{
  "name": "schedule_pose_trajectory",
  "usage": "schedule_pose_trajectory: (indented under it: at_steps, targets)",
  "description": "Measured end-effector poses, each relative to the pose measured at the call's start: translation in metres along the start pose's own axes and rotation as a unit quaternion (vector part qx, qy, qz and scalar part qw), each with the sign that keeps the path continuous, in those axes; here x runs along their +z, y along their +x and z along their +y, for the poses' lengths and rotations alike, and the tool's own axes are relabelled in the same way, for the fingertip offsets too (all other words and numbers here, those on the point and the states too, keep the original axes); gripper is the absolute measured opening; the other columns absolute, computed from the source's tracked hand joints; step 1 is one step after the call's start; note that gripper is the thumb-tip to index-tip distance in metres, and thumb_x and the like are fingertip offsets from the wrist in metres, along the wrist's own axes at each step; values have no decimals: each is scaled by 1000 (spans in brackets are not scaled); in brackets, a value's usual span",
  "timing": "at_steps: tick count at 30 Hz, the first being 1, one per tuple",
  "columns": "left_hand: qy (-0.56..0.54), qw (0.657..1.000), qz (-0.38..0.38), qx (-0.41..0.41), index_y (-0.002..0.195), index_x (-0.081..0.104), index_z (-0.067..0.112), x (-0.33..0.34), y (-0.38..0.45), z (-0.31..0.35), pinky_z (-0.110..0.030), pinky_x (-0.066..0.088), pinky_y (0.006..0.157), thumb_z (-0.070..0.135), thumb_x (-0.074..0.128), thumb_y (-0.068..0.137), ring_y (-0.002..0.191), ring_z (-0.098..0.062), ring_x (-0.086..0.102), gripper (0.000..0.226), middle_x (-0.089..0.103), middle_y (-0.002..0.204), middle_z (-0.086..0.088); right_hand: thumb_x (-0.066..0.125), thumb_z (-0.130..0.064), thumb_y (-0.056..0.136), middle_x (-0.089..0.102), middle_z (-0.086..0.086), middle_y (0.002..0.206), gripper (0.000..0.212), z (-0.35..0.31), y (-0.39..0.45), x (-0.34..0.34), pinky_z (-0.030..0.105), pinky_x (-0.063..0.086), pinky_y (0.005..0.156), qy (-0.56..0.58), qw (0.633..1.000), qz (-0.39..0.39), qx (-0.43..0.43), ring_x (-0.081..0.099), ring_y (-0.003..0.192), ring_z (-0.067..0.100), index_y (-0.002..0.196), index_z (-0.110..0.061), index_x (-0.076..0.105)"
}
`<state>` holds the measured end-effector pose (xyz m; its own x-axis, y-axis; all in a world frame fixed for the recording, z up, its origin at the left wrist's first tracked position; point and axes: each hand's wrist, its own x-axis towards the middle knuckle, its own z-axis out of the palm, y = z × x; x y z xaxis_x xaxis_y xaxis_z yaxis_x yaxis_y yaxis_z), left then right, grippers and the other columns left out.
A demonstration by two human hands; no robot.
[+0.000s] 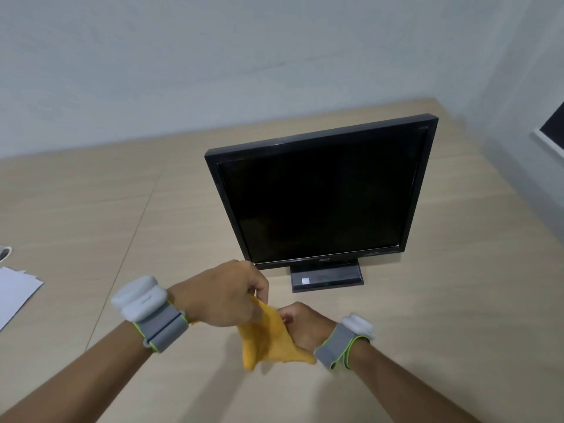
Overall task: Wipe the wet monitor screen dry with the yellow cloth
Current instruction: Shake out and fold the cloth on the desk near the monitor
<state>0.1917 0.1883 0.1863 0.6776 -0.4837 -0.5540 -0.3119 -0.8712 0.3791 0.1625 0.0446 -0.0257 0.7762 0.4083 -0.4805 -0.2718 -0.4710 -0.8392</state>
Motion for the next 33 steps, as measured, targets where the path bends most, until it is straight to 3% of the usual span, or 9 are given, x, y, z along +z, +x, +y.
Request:
schedule_pose_trajectory:
  at_steps: [5,9,12,14,16,19,22,27,33]
  targets:
    - [43,997,41,-41,65,60,26,-3,-4,-20,-20,40,51,18,57,71,59,-6,50,10,53,59,14,61,-13,78,61,3,66,18,-2,-20,-18,41,54,72,2,999,54,-7,56,67,17,62,-19,67]
    - [48,994,86,-56,68,60,21,3,-8,-31,-26,42,53,17,57,73,65,-9,52,7,57,65,9,65,-22,87,73,-1,86,9,2,-27,-44,41,54,82,-14,989,147,-4,68,85,22,89,-20,74]
    - [38,993,103,-43,70,62,21,5,-12,-30,-33,52,62,19,61,76,70,-15,58,7,62,68,7,68,-26,89,68,4,115,33,1,-23,-41,39,50,96,96,981,161,52,64,109,24,121,-18,62]
    - [37,994,100,-35,71,63,23,4,-17,-27,-33,56,65,21,63,80,73,-16,60,9,63,71,8,65,-29,94,62,10,116,47,-3,-18,-30,29,50,86,212,963,129,108,61,102,21,134,-8,51]
    - [38,994,98,-33,71,63,24,1,-23,-26,-34,58,66,23,63,80,73,-16,60,10,63,71,8,53,-37,101,67,14,115,43,-5,-18,-20,26,46,79,294,938,69,169,61,91,18,135,-10,47]
    - [42,994,101,-25,68,60,21,-3,-35,-29,-37,53,60,22,60,74,67,-14,56,6,60,65,5,41,-51,102,71,5,114,46,-4,-15,-5,39,41,107,307,927,14,215,64,109,24,131,-17,51]
    - [35,995,98,-14,69,59,19,-5,-45,-29,-38,48,55,21,58,69,58,-11,49,2,59,65,0,41,-56,101,64,14,131,62,-6,-12,8,44,38,115,305,916,-15,260,61,121,29,131,-6,58]
    - [31,996,82,-9,68,58,19,0,-55,-30,-31,44,52,20,58,69,54,-8,46,2,56,62,2,46,-65,94,68,8,96,58,-9,-12,25,40,50,102,277,923,-55,261,65,87,22,102,-9,61]
    - [19,997,73,-4,67,59,18,3,-56,-30,-28,43,53,18,59,72,54,-7,47,5,60,65,1,61,-56,89,72,10,117,54,-3,-11,18,38,55,92,409,882,4,235,71,103,26,121,-12,63]
